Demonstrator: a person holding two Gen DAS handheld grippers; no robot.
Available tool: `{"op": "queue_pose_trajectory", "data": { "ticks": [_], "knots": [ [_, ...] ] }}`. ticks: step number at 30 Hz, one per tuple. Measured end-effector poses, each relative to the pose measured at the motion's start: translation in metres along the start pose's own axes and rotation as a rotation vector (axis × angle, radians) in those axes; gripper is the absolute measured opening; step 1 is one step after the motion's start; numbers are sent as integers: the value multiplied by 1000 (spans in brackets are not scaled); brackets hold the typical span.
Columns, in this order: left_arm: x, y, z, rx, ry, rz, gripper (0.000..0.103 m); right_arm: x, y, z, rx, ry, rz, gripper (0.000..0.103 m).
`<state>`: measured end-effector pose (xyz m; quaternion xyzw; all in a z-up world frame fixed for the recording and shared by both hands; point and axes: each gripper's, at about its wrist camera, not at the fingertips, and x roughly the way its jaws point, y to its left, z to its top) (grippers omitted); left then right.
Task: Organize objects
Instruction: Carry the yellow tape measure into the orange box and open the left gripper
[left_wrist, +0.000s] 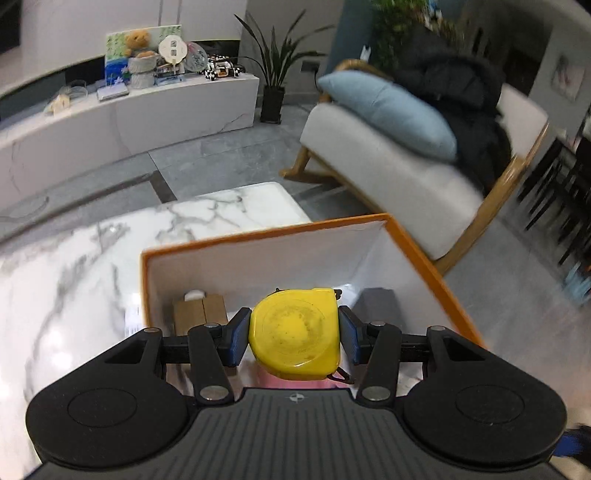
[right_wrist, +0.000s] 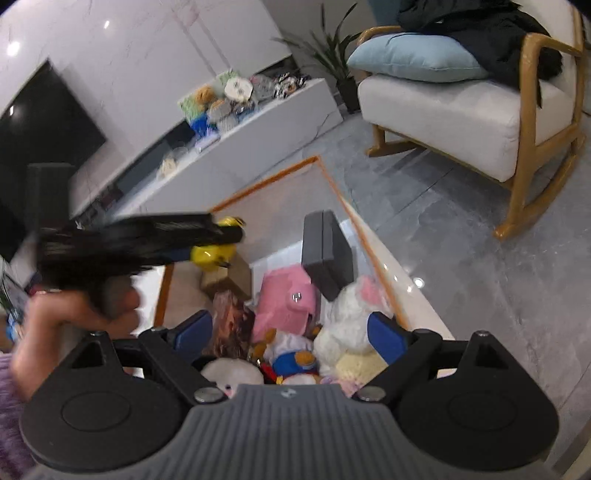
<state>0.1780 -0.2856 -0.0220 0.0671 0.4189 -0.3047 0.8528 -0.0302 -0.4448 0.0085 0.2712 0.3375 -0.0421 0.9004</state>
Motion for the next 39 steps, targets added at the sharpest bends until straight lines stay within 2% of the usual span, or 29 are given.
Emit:
{"op": "queue_pose_trajectory", "data": {
  "ticks": [2,5,8,11,14,16,17,20,22,26,31,34,37,39],
  "knots": [
    [16,-5,3,46,16,56,58,-1,-7,2,44,-12,30,92],
    [34,-3,3,40,54,87,58,1,-9,1,43,8,21,92],
    [39,-4,0,8,58,129,58,1,-9,0,44,18,10,92],
    [40,-8,-1,33,28,153,58,-1,-9,0,52,12,17,92],
    [46,-11,1,45,57,187,60,-4,-10,-1,58,7,24,92],
    [45,-17,-2,95,45,201,71,-3,-10,0,59,6,23,92],
    [44,-21,-3,123,29,202,85,-3,-10,0,58,9,21,92],
    [40,-32,-5,174,-2,253,94,-1,-9,0,54,14,18,92],
    [36,-37,-5,200,-27,283,94,-1,-9,0,52,14,22,92],
    [33,-37,-3,166,-18,280,94,0,-6,-1,41,20,28,92],
    [17,-33,-1,151,-55,290,95,2,0,-2,12,30,12,91],
    [-1,-30,0,138,-66,264,95,4,4,-3,-5,33,1,91],
    [-22,-29,-4,166,-91,263,95,8,8,-4,-18,43,14,92],
    [-36,-28,-8,187,-109,274,95,12,12,-5,-26,59,53,92]
  ]
}}
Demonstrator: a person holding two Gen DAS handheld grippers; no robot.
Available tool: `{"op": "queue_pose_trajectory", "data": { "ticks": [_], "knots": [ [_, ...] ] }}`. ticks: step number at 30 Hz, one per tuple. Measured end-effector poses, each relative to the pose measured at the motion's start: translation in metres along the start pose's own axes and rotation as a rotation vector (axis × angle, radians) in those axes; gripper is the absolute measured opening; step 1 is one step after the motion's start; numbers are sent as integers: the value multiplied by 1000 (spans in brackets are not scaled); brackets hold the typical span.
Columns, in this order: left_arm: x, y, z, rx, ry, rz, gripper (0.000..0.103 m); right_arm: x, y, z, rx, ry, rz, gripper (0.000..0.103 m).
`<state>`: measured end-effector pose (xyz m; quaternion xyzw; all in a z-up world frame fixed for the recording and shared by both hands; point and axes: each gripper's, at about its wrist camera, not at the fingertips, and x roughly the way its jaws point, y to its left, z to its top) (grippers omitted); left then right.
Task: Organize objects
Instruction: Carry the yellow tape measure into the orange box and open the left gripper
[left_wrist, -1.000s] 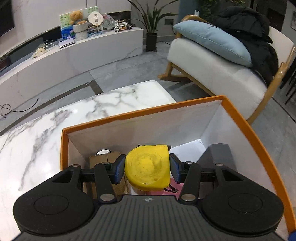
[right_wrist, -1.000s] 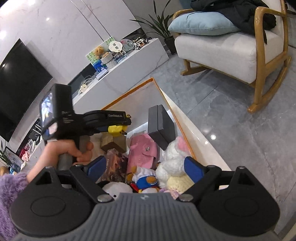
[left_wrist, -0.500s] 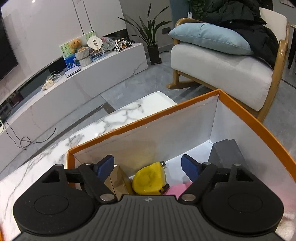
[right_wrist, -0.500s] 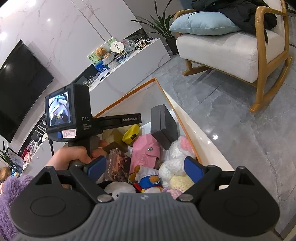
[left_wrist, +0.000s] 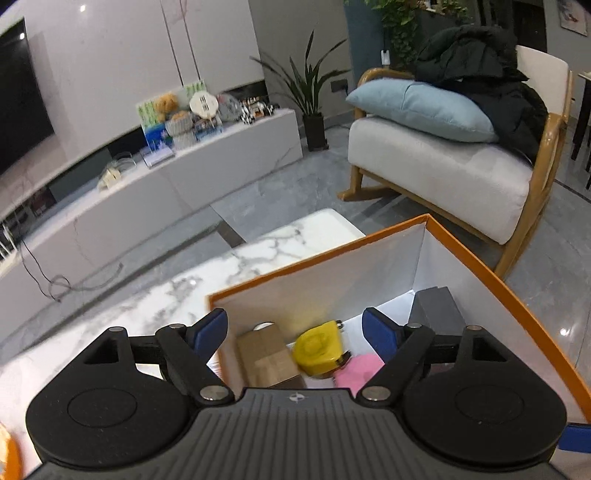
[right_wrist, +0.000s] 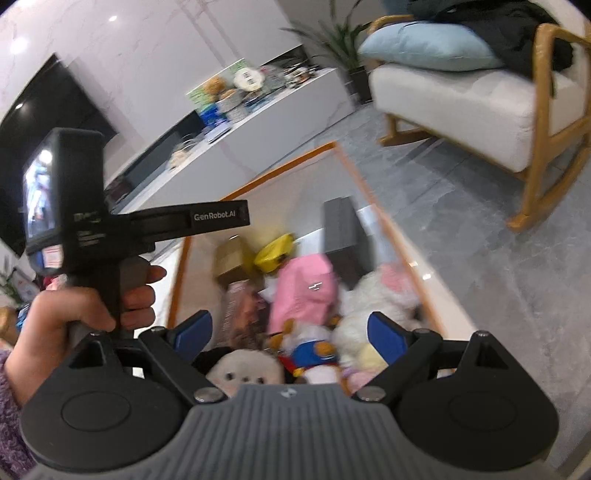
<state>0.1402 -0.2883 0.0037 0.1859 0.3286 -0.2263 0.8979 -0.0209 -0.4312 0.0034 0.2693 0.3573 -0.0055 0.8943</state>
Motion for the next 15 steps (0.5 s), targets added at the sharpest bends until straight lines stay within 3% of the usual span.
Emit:
{"op": "queue_pose_trajectory", "data": {
  "ticks": [5,10,15],
  "knots": [
    [-42,28,-19,-61,-17,1,95,3,15,-3,-37,11,128,91],
    [-93,73,-75,-165,-80,56,96,7,27,-8,-79,26,202,91],
    [-118,99,-131,-244,-128,106,96,19,45,-13,-135,71,237,91]
  ]
}}
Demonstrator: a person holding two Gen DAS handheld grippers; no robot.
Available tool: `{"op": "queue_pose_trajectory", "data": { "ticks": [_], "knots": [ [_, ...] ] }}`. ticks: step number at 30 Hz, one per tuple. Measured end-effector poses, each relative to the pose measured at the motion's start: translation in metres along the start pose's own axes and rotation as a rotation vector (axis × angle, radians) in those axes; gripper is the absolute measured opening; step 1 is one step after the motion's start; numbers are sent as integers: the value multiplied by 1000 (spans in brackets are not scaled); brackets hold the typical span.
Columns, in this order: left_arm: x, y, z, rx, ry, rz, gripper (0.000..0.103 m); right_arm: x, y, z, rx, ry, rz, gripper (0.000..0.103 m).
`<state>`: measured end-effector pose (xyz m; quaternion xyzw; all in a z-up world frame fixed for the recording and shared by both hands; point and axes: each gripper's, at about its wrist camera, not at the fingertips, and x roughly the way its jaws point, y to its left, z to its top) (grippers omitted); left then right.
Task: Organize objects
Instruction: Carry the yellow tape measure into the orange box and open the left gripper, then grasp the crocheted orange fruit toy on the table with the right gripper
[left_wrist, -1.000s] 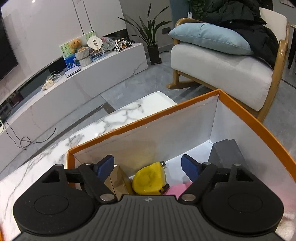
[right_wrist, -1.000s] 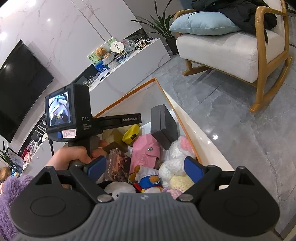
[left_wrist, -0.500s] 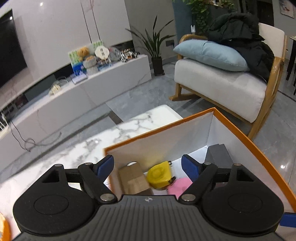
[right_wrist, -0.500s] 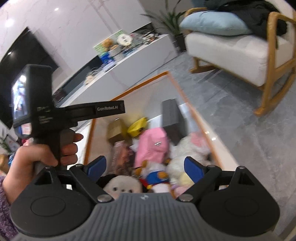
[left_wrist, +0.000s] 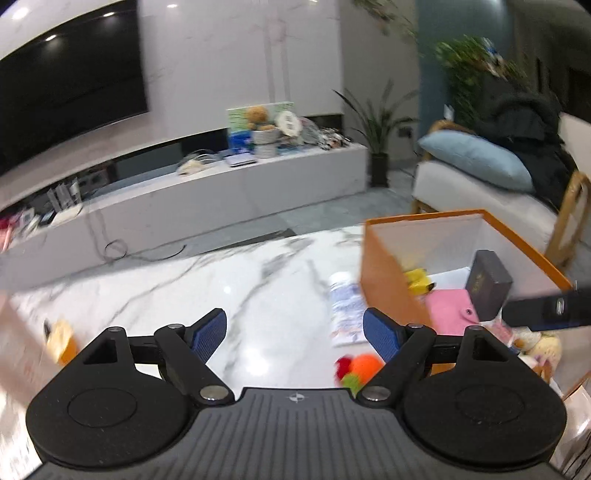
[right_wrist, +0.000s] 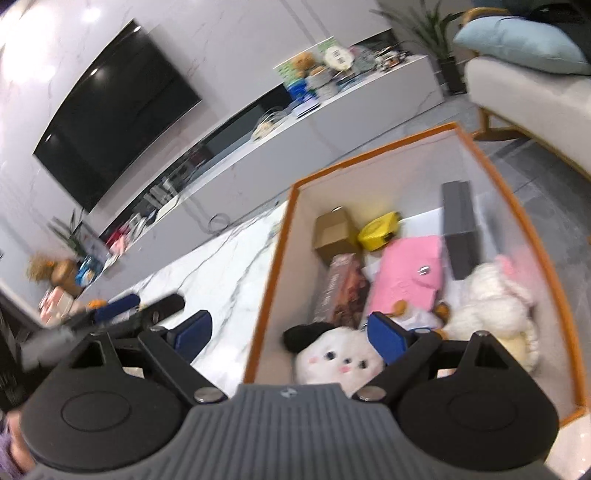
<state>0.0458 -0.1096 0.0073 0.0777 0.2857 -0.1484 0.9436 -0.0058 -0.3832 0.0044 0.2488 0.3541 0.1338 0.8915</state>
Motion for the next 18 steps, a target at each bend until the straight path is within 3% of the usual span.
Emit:
{"op": "queue_pose_trajectory", "data": {
  "ticks": [4,10,14,18],
  "knots": [
    [-2,20,-23,-37,-26,-49,94,7,17,-4,-95,13,1,91],
    [1,38,-41,-19,-70,-7,94,12,32,-14,-264,13,48,92],
    [1,52,-47,-35,-56,-29,94,17,41,-18,-374,-7,-7,92],
    [-1,62,-49,-25,-41,-29,94,36,69,-6,-537,33,74,92]
  ]
}}
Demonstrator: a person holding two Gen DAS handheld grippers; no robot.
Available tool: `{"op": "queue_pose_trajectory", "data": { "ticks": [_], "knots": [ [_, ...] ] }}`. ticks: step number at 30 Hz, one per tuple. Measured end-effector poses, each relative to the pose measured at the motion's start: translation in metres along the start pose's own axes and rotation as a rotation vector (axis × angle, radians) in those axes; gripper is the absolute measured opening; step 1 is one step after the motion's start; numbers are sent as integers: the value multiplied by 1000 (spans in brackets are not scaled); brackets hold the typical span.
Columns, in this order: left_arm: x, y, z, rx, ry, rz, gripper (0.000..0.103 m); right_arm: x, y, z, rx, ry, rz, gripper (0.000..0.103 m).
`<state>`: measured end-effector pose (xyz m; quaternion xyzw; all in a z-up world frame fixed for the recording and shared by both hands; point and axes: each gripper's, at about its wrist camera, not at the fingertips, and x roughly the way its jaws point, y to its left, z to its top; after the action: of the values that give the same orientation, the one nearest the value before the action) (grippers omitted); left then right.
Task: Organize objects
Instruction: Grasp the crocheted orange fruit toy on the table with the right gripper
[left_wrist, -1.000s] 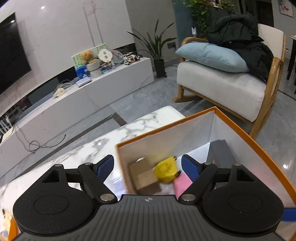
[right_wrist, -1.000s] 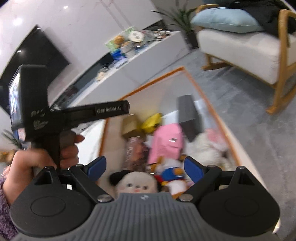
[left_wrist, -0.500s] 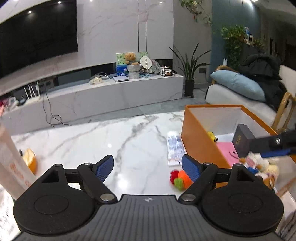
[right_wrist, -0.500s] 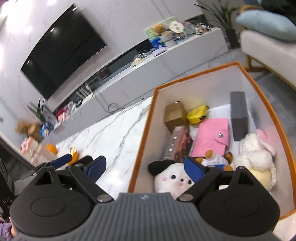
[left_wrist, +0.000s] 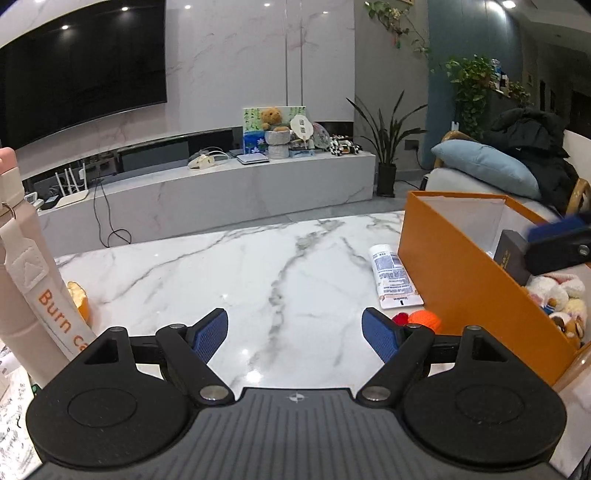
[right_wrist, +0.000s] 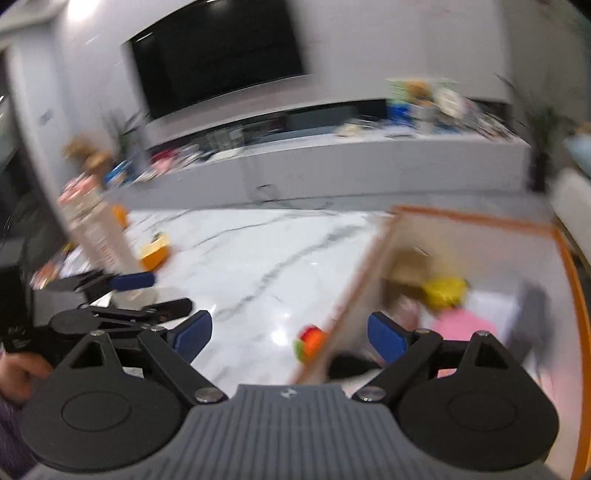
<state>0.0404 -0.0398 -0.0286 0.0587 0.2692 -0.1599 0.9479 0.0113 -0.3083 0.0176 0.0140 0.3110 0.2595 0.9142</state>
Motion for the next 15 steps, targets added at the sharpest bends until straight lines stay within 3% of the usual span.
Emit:
{"op": "queue_pose_trajectory", "data": {
  "ticks": [2,6,10,15],
  "knots": [
    [0,7,-4,1,-7,-1,94,21,10,17,-118,82,50,92],
    [8,23,-7,-45,31,27,94,85,24,40,-335,369,68,85],
    [8,39,-1,-144,76,-40,94,137,40,39,-525,591,52,84],
    [0,44,-1,-123,44,-80,94,182,44,21,-715,766,-70,87]
  ]
}}
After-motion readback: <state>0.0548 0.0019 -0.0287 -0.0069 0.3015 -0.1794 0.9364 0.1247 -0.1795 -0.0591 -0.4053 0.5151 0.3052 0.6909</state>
